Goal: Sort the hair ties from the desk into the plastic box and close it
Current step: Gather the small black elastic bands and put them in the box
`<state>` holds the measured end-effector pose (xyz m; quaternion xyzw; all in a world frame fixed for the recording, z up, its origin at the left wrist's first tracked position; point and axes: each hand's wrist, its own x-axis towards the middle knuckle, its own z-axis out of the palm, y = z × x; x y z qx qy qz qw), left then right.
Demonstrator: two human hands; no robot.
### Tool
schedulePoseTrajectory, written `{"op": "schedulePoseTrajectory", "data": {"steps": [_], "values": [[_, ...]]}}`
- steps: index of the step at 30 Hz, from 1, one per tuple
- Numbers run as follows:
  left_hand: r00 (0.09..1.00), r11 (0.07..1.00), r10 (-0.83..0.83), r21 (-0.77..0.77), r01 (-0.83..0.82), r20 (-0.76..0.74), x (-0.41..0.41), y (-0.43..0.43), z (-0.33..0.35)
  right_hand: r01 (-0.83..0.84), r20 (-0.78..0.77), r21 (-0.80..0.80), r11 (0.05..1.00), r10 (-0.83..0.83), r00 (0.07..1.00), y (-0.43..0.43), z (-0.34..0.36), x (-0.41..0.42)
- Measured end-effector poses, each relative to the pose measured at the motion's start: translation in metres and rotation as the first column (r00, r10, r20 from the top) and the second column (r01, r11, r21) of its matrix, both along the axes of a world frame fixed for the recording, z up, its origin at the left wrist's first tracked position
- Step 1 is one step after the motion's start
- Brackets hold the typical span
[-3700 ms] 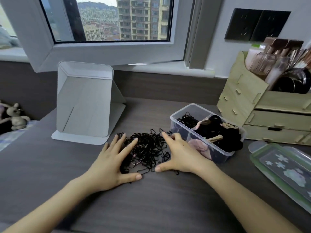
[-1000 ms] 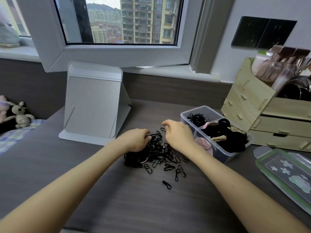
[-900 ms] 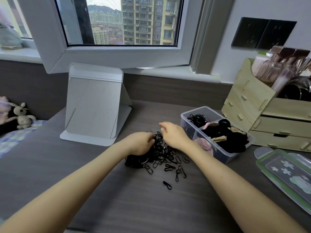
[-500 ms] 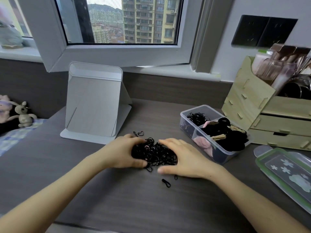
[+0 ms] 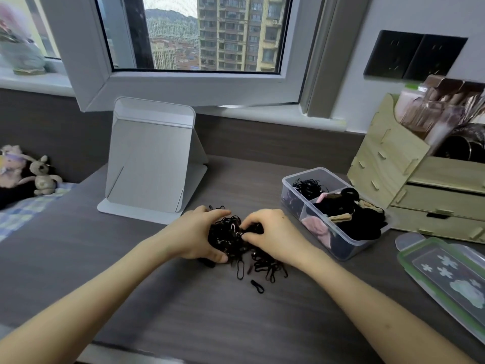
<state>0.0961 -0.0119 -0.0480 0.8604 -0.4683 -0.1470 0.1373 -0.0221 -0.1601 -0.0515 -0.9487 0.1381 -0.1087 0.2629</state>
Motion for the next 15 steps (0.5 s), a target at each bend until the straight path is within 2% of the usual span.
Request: {"op": "schedulePoseTrajectory", "data": {"steps": [6,11,15], "values": [[0.999,0.993,-0.016,0.115,0.011,0.047,-0.002,-0.006,0.006,-0.01,-0.027,0.113,0.994,0.013,1.0,-0.017,0.044,0.0],[0.996,0.988,-0.047,0.151,0.035,0.078,-0.009,-0.019,0.004,0.023,-0.017,0.241,0.97,-0.02,1.0,-0.048,0.088,-0.007],[0.989,0.983,-0.079,0.173,0.057,0.123,-0.012,-0.027,0.003,0.151,-0.048,0.199,0.968,-0.145,0.988,-0.092,0.115,-0.006]]}}
